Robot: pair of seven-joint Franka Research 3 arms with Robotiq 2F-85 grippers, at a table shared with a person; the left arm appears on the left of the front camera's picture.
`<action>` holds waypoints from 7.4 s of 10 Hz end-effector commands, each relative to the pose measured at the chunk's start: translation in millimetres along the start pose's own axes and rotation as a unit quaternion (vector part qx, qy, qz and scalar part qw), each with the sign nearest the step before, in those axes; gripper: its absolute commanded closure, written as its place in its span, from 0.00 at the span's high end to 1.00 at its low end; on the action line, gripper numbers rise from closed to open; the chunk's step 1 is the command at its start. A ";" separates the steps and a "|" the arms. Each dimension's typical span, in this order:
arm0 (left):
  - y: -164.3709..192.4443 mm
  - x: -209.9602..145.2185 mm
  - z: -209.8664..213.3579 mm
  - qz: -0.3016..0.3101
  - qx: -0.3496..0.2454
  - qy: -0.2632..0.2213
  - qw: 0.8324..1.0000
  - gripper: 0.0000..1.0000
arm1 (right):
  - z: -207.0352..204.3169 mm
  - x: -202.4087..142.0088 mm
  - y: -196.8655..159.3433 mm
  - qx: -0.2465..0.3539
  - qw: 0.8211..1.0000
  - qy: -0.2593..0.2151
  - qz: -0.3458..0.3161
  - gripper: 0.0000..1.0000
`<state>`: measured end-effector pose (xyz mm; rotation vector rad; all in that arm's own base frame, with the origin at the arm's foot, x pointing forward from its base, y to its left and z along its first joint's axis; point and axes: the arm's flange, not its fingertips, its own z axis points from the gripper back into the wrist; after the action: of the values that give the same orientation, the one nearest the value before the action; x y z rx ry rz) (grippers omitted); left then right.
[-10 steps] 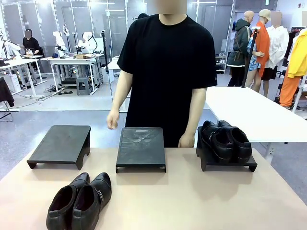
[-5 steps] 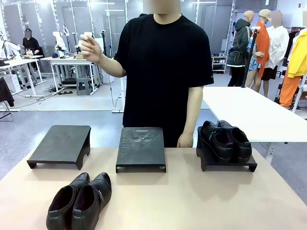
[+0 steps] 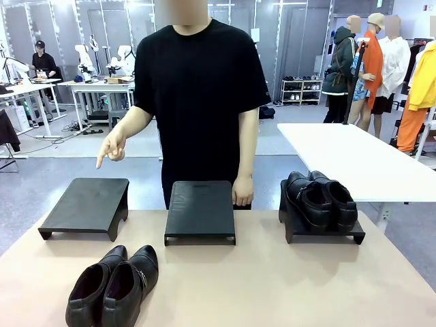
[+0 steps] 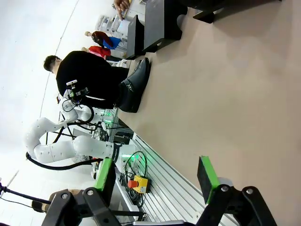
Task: Place the shoes on the stand as instructed by the person.
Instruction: Pick up another pair of Shoes and place it on the Shoes Stand indicated by the person.
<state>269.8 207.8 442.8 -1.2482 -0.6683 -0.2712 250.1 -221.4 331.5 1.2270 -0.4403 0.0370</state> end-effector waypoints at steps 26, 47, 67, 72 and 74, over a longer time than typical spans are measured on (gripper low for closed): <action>-49.7 3.3 -336.5 0.091 0.418 0.317 0.846 1.00 | 0.7 -2.3 4.9 -0.001 1.000 0.004 -0.006 0.89; 5.4 -53.4 -412.7 0.059 0.519 0.320 0.790 0.00 | 0.7 -2.3 4.9 -0.001 1.000 0.004 -0.006 0.89; -26.9 175.4 -244.6 -0.103 0.488 0.104 0.860 0.00 | 0.7 -2.3 4.9 -0.001 1.000 0.004 -0.006 0.89; -25.2 164.8 -246.4 -0.089 0.501 0.117 0.853 0.00 | 0.7 -2.3 4.9 -0.001 1.000 0.004 -0.006 0.89; -18.0 154.0 -248.6 -0.106 0.512 0.126 0.843 0.08 | 0.7 -2.3 4.9 -0.001 1.000 0.004 -0.006 0.89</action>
<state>461.6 -5.2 508.4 -0.1350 -0.5440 -0.1841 250.1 -221.0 332.1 1.2252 -0.4398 0.0385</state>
